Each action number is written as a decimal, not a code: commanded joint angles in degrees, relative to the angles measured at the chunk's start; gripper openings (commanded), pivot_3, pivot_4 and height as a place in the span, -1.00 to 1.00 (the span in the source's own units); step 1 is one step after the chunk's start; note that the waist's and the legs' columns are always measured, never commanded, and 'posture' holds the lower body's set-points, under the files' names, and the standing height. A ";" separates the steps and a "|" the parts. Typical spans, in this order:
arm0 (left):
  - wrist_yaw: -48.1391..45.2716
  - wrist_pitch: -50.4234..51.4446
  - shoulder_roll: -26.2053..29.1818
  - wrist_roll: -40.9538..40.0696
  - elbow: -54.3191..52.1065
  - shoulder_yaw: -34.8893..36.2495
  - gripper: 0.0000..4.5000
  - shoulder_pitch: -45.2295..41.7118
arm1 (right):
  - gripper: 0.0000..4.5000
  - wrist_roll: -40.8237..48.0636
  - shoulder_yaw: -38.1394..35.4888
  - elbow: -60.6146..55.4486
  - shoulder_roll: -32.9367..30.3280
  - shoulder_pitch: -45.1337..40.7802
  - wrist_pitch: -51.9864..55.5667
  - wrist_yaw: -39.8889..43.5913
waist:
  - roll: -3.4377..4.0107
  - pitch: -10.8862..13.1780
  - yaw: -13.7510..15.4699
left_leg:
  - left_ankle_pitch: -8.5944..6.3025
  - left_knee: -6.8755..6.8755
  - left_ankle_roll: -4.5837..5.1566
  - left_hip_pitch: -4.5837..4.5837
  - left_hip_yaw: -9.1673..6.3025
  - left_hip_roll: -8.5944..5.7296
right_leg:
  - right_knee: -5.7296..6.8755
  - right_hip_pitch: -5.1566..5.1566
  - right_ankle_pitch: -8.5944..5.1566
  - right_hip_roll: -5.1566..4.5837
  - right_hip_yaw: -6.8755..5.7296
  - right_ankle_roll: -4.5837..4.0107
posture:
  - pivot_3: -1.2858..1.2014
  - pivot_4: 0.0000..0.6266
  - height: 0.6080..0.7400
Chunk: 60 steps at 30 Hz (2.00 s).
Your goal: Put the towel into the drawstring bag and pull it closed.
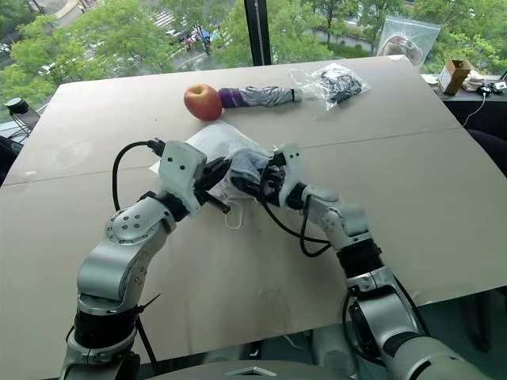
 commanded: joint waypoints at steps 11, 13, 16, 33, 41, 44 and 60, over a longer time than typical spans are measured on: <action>0.35 -1.77 -1.81 -4.05 1.31 3.90 -1.00 0.94 | 0.97 -15.70 10.10 -7.54 -8.50 1.93 -15.47 13.97 | -0.01 0.00 0.01 | 0.00 0.00 0.00 0.05 0.03 0.01 | 0.02 0.01 0.00 -0.01 0.02 0.00 | 0.03 -0.52 1.00; 0.19 -1.60 -2.20 -4.83 1.59 4.16 -1.00 0.98 | 0.97 -19.01 11.02 -5.15 -6.73 1.44 -18.18 11.81 | -0.02 0.00 0.01 | 0.01 0.00 -0.02 0.06 0.03 0.02 | 0.04 0.02 0.00 -0.01 0.03 0.00 | 0.03 -0.52 1.00; -0.02 -1.50 -2.09 -5.61 1.81 4.33 -1.00 1.11 | 0.86 -24.87 11.40 -0.76 -4.62 0.51 -22.49 6.61 | -0.03 -0.01 0.08 | 0.03 0.00 -0.06 0.07 0.02 0.03 | 0.05 0.02 0.00 -0.01 0.04 0.00 | 0.03 -0.52 1.00; -4.15 -2.63 0.54 -8.07 2.76 1.41 -1.00 1.98 | -0.97 -25.43 4.15 16.14 13.39 -9.69 -23.07 -3.80 | -0.02 0.00 -0.11 | 0.16 -0.04 -0.30 0.13 0.04 0.01 | 0.10 0.01 0.01 -0.01 0.09 -0.02 | 0.03 -0.52 1.00; -3.01 -3.27 0.52 -8.64 5.32 4.33 -1.00 1.07 | 0.30 -22.33 4.73 2.54 5.30 -0.49 -17.45 6.95 | -0.02 0.00 0.56 | 0.16 -0.08 -0.29 0.05 -0.04 0.00 | -0.08 0.04 0.00 -0.07 0.02 -0.01 | 0.03 -0.52 1.00; -3.89 -4.39 1.26 -8.76 6.03 4.40 -1.00 1.29 | 0.45 -18.11 3.21 -7.79 -2.70 4.72 -13.08 13.67 | -0.02 0.00 0.37 | 0.14 -0.08 -0.25 0.01 -0.03 0.01 | -0.09 0.02 0.00 -0.08 0.03 -0.01 | 0.03 -0.52 1.00; -5.64 -7.86 4.59 -8.10 7.60 4.74 -1.00 2.77 | 0.45 -27.51 0.41 11.81 -4.84 -2.85 -21.63 3.96 | -0.02 0.02 -0.06 | 0.05 -0.15 -0.09 0.51 0.17 0.08 | 0.04 0.34 -0.01 0.06 0.21 -0.03 | 0.03 -0.52 1.00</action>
